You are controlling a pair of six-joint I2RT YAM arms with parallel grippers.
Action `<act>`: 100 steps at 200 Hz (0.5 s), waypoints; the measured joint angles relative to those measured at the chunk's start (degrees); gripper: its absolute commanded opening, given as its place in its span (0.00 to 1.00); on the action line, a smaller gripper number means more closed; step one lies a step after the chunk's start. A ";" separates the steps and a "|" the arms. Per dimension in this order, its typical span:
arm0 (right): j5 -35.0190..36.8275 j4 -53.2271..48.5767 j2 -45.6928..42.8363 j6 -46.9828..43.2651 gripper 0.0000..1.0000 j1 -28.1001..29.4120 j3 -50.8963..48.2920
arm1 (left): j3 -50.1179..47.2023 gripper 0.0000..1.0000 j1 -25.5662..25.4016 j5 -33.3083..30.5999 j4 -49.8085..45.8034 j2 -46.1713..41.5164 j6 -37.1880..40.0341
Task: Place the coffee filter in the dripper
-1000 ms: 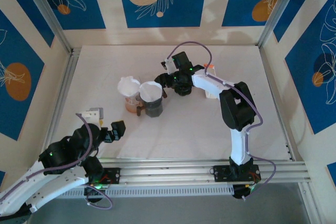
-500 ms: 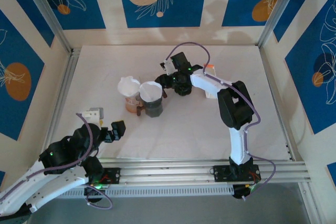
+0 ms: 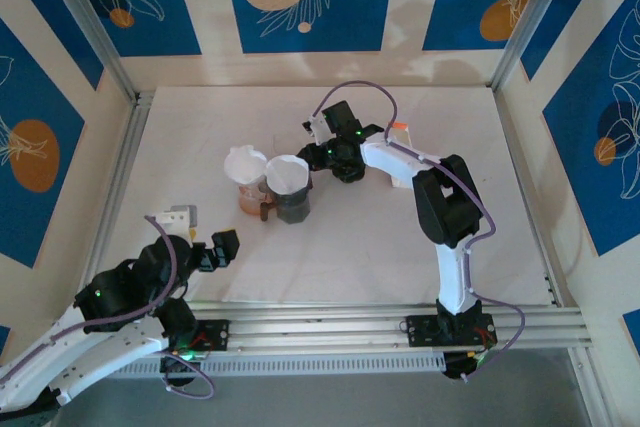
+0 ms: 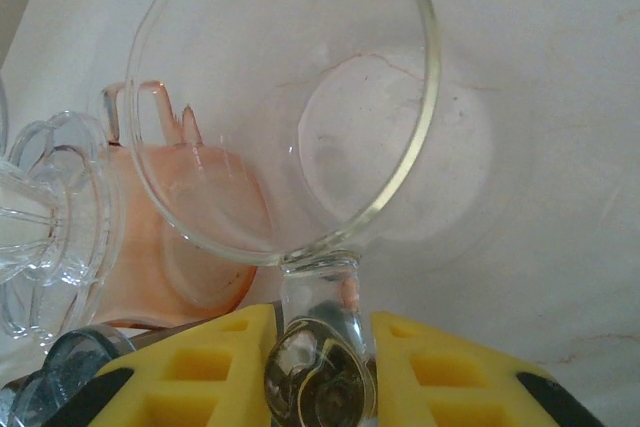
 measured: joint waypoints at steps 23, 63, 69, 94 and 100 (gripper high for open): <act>1.86 -0.02 -0.79 -0.22 0.21 0.00 -0.31 | 0.00 1.00 0.00 0.02 0.00 0.00 0.00; 5.75 -1.40 -5.05 -0.15 0.19 -0.02 -3.08 | 0.00 1.00 0.00 0.02 0.00 -0.02 0.00; 6.27 -1.68 -5.79 -0.13 0.18 -0.02 -3.50 | 0.00 1.00 0.00 0.02 0.00 -0.02 0.00; 8.09 -2.95 -9.20 -0.13 0.16 0.00 -5.99 | 0.00 1.00 0.00 0.02 0.02 -0.02 0.04; 8.55 -3.26 -9.86 -0.11 0.16 0.00 -6.49 | 0.02 1.00 0.00 0.02 0.04 -0.02 0.04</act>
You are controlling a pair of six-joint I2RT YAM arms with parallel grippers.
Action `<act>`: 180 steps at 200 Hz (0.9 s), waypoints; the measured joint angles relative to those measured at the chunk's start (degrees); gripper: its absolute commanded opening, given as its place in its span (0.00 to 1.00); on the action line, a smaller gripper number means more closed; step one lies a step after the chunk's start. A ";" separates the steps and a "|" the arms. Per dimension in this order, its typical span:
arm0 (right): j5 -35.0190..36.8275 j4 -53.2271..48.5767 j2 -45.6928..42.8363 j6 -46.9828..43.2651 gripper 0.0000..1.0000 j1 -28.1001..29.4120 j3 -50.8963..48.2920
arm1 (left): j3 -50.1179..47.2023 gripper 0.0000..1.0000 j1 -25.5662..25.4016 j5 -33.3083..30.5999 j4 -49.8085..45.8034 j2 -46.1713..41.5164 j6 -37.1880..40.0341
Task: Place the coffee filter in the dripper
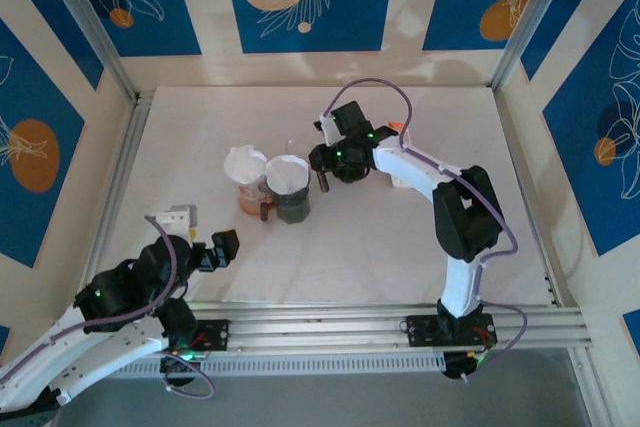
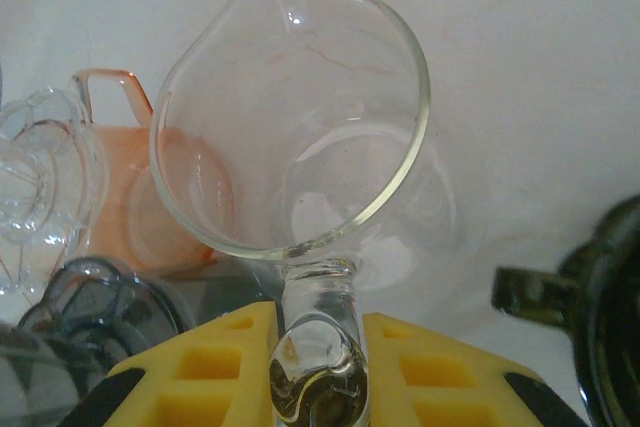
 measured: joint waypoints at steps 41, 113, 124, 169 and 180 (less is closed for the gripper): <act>3.61 -1.66 -4.17 0.57 0.13 0.74 -3.52 | 0.09 1.00 0.00 0.02 0.90 0.00 0.20; 9.09 -5.70 -14.91 3.69 0.11 2.64 -13.81 | 0.09 1.00 0.00 0.55 3.02 0.02 0.66; 10.16 -6.25 -17.11 4.33 0.11 3.30 -15.72 | 0.09 1.00 0.00 0.68 3.43 0.11 0.68; 13.35 -7.82 -26.73 7.93 0.12 7.32 -24.26 | 0.09 1.00 0.02 2.19 5.11 1.09 1.73; 14.14 -8.33 -29.51 8.96 0.11 8.52 -26.60 | 0.07 0.99 0.07 2.67 5.49 1.14 1.77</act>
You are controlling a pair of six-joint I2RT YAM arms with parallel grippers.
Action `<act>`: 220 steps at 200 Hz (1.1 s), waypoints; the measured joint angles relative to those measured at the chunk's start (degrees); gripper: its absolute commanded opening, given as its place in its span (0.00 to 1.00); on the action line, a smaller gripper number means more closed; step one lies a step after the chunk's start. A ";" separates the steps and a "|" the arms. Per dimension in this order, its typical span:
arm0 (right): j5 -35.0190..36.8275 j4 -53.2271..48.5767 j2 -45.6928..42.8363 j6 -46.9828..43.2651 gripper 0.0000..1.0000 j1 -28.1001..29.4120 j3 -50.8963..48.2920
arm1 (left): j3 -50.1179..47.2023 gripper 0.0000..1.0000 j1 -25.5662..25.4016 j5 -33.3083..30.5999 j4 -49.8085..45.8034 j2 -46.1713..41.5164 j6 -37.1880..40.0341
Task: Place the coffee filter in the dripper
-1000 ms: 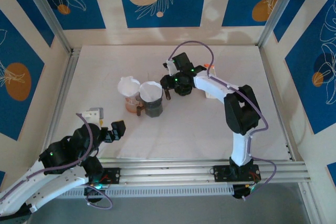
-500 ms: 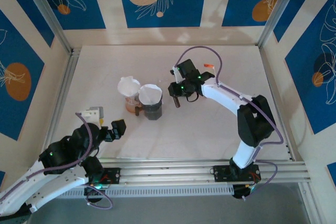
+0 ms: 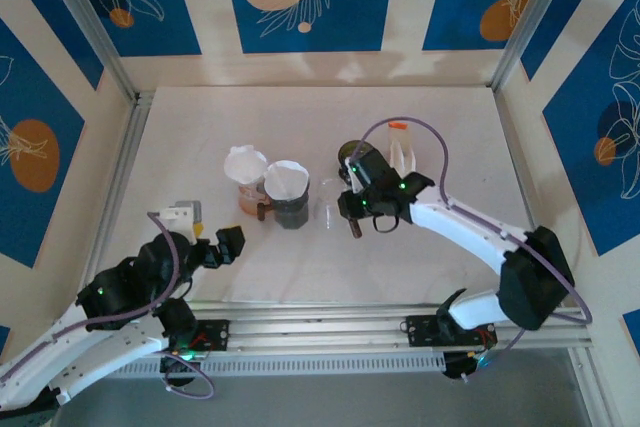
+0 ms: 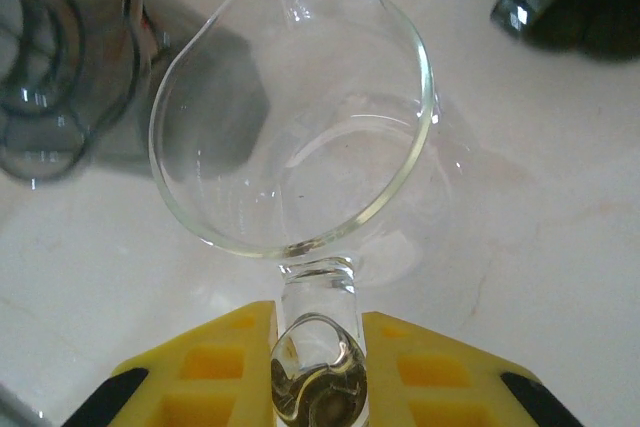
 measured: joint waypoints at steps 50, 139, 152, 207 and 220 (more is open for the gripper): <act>4.28 -3.69 -11.19 5.97 0.12 9.40 -7.08 | -4.46 0.80 0.00 3.80 4.11 1.66 0.13; 12.55 -5.99 -16.87 16.35 0.13 24.81 -11.69 | -19.74 0.63 2.34 13.35 29.83 19.98 -0.46; 13.53 -6.32 -16.87 17.33 0.13 26.16 -11.69 | -20.37 0.61 2.40 13.99 34.62 23.80 -0.48; 15.85 -6.82 -16.90 20.00 0.14 28.00 -11.69 | -22.60 0.52 2.99 14.16 53.77 35.78 -0.24; 15.87 -6.84 -16.90 20.33 0.14 28.09 -11.69 | -22.64 0.52 3.32 14.16 56.04 37.16 -0.28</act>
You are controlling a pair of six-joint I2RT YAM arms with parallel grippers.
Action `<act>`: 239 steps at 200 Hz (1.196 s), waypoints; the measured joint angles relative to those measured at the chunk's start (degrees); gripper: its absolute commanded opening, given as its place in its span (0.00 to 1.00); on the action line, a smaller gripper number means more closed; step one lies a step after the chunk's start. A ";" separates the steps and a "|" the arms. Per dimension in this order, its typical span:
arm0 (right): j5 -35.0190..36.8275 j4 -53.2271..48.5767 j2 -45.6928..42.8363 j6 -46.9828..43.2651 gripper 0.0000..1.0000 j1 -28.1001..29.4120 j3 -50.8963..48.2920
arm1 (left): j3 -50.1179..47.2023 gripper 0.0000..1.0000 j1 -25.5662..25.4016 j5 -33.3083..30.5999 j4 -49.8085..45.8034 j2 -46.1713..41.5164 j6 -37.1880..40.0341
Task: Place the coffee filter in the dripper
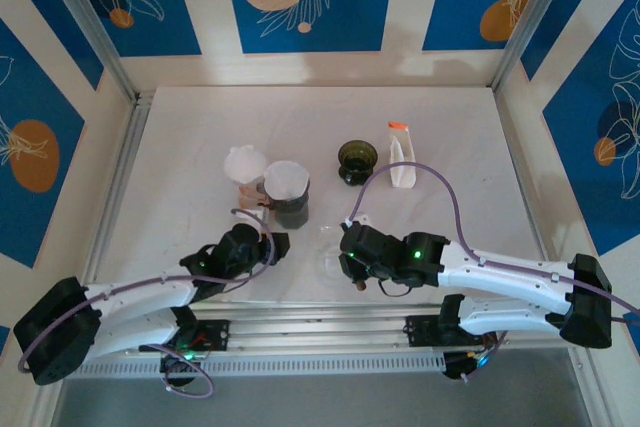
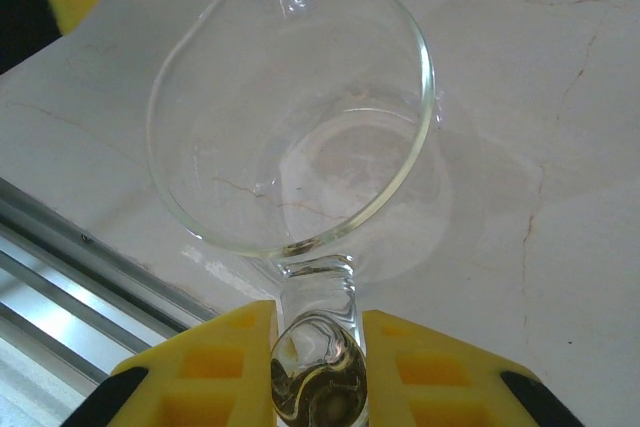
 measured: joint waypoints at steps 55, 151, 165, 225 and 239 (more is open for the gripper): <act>0.20 -0.20 0.07 1.03 0.26 0.02 0.00 | -0.31 0.71 0.35 -0.07 -3.23 -10.69 -1.22; -0.52 -0.66 2.80 4.22 0.47 0.39 0.00 | 4.66 0.93 0.37 1.01 -24.96 -33.57 -4.20; -0.52 -0.94 2.80 4.76 0.53 0.72 0.04 | 6.40 0.97 0.37 1.25 -26.91 -34.69 -3.98; 1.64 -7.48 2.58 1.81 0.60 -1.55 9.51 | 10.73 1.00 0.37 1.70 -33.75 -35.85 -3.63; 1.14 -7.65 2.67 -0.52 0.61 -6.86 12.76 | 11.52 1.00 0.37 1.66 -35.36 -36.85 -3.21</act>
